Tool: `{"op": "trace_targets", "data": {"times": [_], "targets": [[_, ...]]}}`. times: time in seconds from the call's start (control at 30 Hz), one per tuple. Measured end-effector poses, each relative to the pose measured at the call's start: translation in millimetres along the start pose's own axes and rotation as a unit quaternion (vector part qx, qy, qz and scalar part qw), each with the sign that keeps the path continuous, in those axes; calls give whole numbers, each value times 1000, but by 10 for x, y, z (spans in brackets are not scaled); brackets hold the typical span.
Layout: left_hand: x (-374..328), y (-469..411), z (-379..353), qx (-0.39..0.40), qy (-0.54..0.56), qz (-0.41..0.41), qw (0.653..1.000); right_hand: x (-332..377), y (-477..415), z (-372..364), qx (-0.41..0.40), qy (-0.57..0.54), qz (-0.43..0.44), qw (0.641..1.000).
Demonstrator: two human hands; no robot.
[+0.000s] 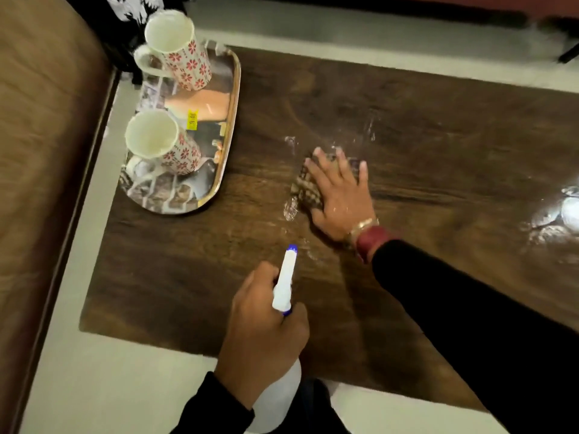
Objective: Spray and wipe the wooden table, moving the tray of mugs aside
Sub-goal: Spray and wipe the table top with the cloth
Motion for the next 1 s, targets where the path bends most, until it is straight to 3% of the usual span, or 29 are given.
{"op": "trace_targets", "data": {"times": [0.1, 0.2, 0.37, 0.57, 0.63, 0.83, 0.9, 1.0], "targets": [[46, 158, -8, -29, 8, -12, 999, -40, -197, 33, 0, -12, -63, 998], [8, 335, 59, -48, 15, -28, 998, 205, 168, -60, -2, 13, 6, 1000], [116, 521, 22, -9, 23, 0, 1000, 877, 1591, -538, -22, -15, 118, 993], [194, 733, -38, -10, 19, -8, 1000, 913, 2145, -723, -28, -22, 149, 988], [254, 769, -63, 0, 22, 7, 1000, 827, 1957, -648, -30, -20, 115, 993], [394, 822, 1, -25, 31, 10, 999, 552, 994, -389, -50, -49, -155, 985], [447, 810, 66, -14, 31, 7, 999, 906, 1003, -447, -46, -48, -132, 989], [541, 786, 207, -22, 47, 14, 999, 1666, 1391, -680, -34, -38, 0, 999]]}}
Point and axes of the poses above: each hand's wrist, its own y-axis away from the middle knuckle, its own z-axis out of the back of the hand, x = y × z, the point moved 8 cm from there along -y, towards the middle knuckle, and after that the axes turned 3 degrees about -x, right-handed, at the moved point
